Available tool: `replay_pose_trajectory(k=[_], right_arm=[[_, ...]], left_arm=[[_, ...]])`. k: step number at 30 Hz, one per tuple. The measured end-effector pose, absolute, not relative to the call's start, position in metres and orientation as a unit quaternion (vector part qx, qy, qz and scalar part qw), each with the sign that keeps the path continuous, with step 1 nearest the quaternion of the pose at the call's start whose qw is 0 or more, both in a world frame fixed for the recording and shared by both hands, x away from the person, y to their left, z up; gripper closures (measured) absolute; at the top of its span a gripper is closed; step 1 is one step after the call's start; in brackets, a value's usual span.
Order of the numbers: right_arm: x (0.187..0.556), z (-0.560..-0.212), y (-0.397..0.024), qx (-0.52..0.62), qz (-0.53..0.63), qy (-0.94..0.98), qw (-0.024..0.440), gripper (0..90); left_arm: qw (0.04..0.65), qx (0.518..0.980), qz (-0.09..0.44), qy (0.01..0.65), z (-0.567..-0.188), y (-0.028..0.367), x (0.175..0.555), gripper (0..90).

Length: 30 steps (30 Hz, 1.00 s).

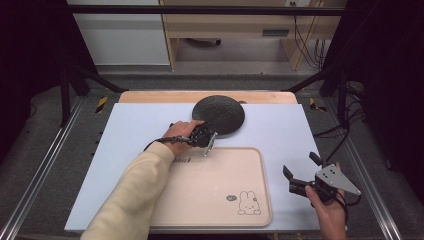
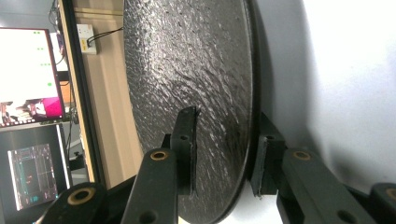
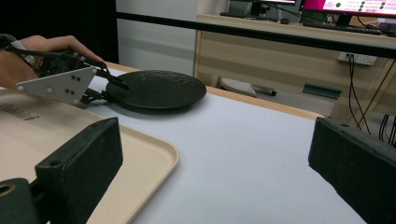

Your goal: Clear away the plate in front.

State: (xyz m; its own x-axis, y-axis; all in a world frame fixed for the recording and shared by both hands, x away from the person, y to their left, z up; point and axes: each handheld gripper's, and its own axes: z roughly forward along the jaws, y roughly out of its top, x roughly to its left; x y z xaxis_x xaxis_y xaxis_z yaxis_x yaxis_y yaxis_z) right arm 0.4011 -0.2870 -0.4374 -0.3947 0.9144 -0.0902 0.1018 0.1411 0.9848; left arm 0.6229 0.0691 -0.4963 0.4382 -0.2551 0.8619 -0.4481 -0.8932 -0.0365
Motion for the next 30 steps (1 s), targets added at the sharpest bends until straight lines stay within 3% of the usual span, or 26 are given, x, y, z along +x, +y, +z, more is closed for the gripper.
replay_pose_trajectory(k=[4, 7, 13, 19, 30], right_arm=[[0.401, -0.437, -0.287, 0.391, 0.525, 0.649, 0.387, 3.4], [0.401, -0.438, -0.287, 0.392, 0.525, 0.649, 0.387, 3.4], [0.401, -0.438, -0.287, 0.393, 0.524, 0.649, 0.387, 3.4], [0.401, -0.438, -0.287, 0.393, 0.524, 0.649, 0.387, 3.3], [0.402, -0.438, -0.288, 0.394, 0.522, 0.649, 0.388, 3.4]], left_arm=[[0.081, 0.843, 0.485, -0.216, -0.495, 0.069, 0.622, 69.1], [0.089, 0.846, 0.478, -0.221, -0.497, 0.069, 0.622, 77.1], [0.074, 0.844, 0.482, -0.222, -0.494, 0.069, 0.619, 79.2], [0.101, 0.838, 0.496, -0.202, -0.483, 0.066, 0.618, 84.7], [0.1, 0.836, 0.501, -0.201, -0.478, 0.064, 0.611, 84.6]])
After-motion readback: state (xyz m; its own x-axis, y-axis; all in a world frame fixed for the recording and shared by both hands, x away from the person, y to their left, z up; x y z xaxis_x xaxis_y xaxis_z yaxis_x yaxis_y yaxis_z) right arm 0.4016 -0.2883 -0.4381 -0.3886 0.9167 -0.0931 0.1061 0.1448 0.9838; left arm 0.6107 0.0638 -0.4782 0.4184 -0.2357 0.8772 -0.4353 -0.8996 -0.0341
